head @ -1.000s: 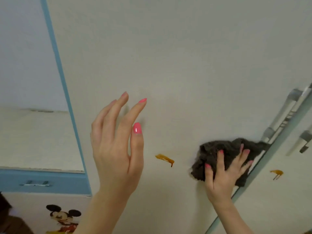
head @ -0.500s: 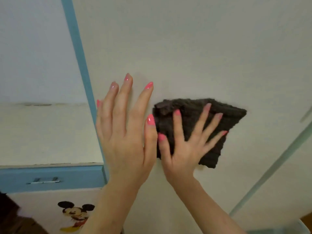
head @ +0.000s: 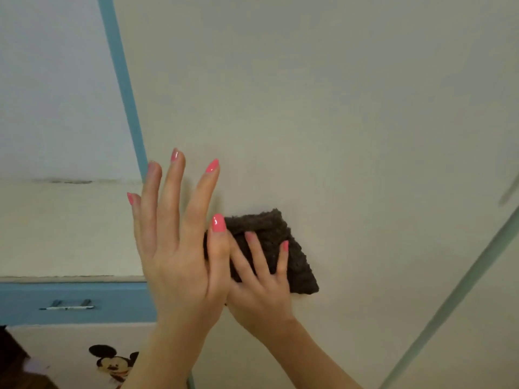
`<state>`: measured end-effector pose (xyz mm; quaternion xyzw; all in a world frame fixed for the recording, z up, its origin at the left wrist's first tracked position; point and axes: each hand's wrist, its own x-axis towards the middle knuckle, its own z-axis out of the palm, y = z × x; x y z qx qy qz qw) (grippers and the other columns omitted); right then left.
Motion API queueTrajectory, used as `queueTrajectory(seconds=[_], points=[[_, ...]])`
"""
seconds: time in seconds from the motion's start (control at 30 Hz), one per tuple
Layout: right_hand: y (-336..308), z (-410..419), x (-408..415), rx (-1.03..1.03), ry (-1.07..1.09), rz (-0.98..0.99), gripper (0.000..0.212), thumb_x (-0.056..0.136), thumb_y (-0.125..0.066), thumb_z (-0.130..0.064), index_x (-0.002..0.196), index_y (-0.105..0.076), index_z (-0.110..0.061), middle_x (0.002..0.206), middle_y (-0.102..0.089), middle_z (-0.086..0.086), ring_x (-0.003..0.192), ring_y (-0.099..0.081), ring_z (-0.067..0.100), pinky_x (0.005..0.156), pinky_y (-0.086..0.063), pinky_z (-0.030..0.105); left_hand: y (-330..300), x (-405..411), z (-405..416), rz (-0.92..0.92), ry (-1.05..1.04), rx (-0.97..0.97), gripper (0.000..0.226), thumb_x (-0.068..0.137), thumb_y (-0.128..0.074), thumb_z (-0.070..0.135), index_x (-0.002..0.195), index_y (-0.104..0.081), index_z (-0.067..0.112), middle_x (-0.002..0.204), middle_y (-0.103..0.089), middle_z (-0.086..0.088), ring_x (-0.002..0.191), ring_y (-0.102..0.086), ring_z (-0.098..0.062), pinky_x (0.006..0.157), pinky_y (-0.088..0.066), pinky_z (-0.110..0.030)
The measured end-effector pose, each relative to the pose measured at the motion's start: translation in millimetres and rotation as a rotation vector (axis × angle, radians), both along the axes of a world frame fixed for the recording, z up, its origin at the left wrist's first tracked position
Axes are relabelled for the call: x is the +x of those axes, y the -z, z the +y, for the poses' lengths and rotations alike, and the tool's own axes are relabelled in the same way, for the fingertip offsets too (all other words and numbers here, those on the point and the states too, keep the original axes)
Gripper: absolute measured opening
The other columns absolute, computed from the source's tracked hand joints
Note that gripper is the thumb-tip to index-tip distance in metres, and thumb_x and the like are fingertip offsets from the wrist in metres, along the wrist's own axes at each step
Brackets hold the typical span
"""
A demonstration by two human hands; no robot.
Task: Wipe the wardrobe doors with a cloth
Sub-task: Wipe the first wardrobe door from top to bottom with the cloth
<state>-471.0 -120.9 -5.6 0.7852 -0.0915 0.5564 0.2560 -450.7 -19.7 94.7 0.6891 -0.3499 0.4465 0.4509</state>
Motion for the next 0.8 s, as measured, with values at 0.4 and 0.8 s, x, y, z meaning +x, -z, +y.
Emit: queueTrajectory(seconds=[0.4, 0.8], points=[[-65, -175, -135, 0.281, 0.064, -0.294, 0.046, 0.1, -0.028, -0.045, 0.141, -0.031, -0.026, 0.151, -0.018, 0.024, 0.147, 0.0, 0.025, 0.11, -0.011, 0.067, -27, 5, -18, 0.0, 0.12, -0.094, 0.045, 0.097, -0.027, 0.027, 0.142, -0.032, 0.023, 0.152, -0.024, 0.004, 0.145, -0.011, -0.012, 0.12, -0.009, -0.034], [-55, -179, -138, 0.341, 0.014, -0.329, 0.055, 0.092, -0.023, -0.056, 0.145, -0.009, -0.05, 0.16, 0.0, -0.001, 0.146, 0.009, 0.015, 0.114, 0.003, 0.056, 34, 2, -13, -0.096, 0.218, -0.103, 0.054, 0.093, -0.023, 0.047, 0.145, -0.025, 0.034, 0.156, -0.018, 0.009, 0.144, -0.003, -0.003, 0.117, 0.002, -0.025]])
